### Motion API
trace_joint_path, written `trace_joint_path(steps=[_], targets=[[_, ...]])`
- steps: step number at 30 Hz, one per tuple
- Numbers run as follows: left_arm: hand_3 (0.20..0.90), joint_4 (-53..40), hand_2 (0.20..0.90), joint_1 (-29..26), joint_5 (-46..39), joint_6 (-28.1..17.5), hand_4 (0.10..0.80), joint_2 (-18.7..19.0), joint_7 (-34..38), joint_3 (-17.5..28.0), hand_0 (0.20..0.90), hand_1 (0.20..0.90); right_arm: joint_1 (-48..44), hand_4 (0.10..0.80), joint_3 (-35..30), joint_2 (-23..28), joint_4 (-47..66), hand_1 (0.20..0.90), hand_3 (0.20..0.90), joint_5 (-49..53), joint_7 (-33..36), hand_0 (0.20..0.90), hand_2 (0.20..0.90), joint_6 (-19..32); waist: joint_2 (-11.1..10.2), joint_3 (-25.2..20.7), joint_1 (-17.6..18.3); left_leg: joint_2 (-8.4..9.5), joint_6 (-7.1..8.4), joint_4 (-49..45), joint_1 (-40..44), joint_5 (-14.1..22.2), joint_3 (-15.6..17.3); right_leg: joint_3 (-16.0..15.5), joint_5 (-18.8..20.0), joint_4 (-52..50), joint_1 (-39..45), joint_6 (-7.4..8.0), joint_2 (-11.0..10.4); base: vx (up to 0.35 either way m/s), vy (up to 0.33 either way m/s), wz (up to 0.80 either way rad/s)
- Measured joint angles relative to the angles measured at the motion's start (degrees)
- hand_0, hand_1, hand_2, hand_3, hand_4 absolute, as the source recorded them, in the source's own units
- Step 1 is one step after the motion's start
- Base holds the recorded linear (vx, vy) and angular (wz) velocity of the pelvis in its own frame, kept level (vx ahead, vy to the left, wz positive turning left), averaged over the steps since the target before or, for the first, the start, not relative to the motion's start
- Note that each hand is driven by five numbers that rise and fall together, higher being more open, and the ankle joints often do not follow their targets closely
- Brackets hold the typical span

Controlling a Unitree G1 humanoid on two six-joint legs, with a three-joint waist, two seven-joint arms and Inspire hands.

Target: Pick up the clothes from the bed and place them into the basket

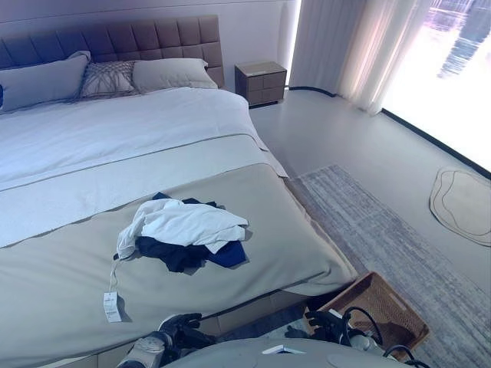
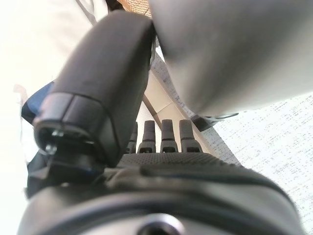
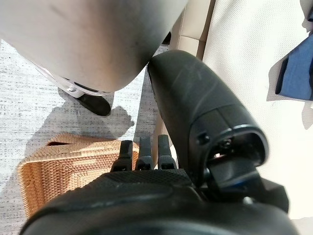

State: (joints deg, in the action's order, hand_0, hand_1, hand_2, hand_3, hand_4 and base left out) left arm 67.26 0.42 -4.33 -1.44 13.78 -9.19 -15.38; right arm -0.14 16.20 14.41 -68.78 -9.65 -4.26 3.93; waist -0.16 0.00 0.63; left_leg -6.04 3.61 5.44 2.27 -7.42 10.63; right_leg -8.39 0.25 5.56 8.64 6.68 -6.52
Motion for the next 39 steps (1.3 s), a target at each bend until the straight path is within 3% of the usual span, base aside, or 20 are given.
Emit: trace_joint_path(steps=[27,30,34,36,39], targets=[[0.900,0.06,0.900,-0.01,0.00,0.06,0.800,-0.09,-0.02,0.00,0.900,0.900,-0.54,0.800,-0.33,-0.03,-0.59,0.900,0.900,1.53,-0.87,0.900,0.900,-1.63,0.21,-0.03,0.00,0.00,0.00,0.00,0.04,0.00,-0.02,-0.04,0.00,0.00,0.09,0.00,0.00,0.005,0.001,0.00],[0.900,0.06,0.900,0.01,0.00,0.09,0.800,-0.18,-0.01,0.04,0.900,0.900,-0.05,0.800,-4.40,-0.21,-1.54,0.900,0.900,12.72,-0.62,0.900,0.900,-3.78,0.28,0.02,-0.09,0.04,0.00,0.00,0.25,0.00,-0.08,-0.14,0.00,0.00,0.37,-0.01,-0.05,0.075,0.022,0.02],[0.900,0.03,0.900,0.61,0.00,0.08,0.800,-0.26,0.14,0.56,0.900,0.900,0.33,0.800,-11.57,0.07,0.66,0.900,0.900,36.04,-3.35,0.900,0.900,-9.24,0.32,0.43,0.20,0.00,0.01,0.01,1.07,0.01,0.01,-0.05,-0.02,0.00,1.12,0.00,-0.01,0.044,0.055,-0.02],[0.900,-0.49,0.900,1.24,-0.07,-0.04,0.800,-0.45,0.90,1.15,0.900,0.900,3.18,0.800,-11.28,-0.12,9.69,0.900,0.900,48.67,-7.26,0.900,0.900,-12.37,0.40,0.76,0.27,-0.01,0.02,0.02,0.85,0.01,0.00,-0.22,-0.03,0.00,1.02,-0.02,0.03,0.006,0.127,0.04],[0.900,-0.80,0.900,1.37,-0.18,-0.16,0.800,-0.52,1.14,1.48,0.900,0.900,3.49,0.800,-8.33,-1.71,16.54,0.900,0.900,50.34,-13.59,0.900,0.900,-10.28,0.45,0.76,-0.07,0.13,0.04,0.03,-0.71,0.03,-1.15,-1.60,-0.03,0.00,0.72,-0.03,0.12,-0.006,0.137,0.24]])
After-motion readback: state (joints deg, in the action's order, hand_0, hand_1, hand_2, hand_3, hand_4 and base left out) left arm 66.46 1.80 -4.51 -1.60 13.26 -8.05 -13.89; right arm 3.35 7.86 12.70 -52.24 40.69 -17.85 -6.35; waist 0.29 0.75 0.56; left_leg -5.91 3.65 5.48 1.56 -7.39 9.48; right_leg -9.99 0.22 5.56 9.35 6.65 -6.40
